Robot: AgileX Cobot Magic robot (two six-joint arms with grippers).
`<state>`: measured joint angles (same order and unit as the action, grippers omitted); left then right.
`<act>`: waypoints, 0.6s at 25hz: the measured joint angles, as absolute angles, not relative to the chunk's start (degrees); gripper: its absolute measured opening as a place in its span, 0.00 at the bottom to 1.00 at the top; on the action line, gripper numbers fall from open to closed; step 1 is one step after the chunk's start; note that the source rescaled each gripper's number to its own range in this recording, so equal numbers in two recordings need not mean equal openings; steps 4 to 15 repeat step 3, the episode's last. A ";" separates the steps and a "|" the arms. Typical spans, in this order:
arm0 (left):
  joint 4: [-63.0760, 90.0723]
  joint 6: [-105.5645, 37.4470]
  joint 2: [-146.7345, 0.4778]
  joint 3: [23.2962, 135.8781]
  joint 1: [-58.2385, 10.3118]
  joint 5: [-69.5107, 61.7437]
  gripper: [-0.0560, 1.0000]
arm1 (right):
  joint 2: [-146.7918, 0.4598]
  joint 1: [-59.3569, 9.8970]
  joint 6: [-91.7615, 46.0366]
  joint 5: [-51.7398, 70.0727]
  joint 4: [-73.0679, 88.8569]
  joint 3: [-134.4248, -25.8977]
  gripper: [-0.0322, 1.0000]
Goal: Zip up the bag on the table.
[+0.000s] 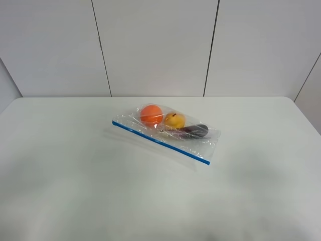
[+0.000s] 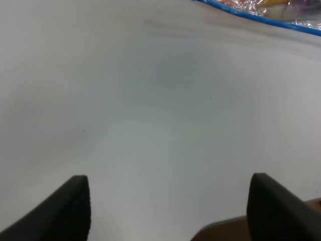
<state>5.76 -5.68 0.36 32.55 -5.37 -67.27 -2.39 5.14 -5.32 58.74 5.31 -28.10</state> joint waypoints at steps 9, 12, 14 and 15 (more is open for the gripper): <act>5.76 -5.68 0.36 32.55 -5.37 -67.27 1.00 | -2.39 5.14 -5.32 58.74 5.31 -28.10 0.90; 5.76 -5.68 0.36 32.55 -5.37 -67.27 1.00 | -2.39 5.14 -5.32 58.74 5.31 -28.10 0.90; 5.76 -5.68 0.36 32.55 -5.37 -67.27 1.00 | -2.39 5.14 -5.32 58.74 5.31 -28.10 0.90; 5.76 -5.68 0.36 32.55 -5.37 -67.27 1.00 | -2.39 5.14 -5.32 58.74 5.31 -28.10 0.90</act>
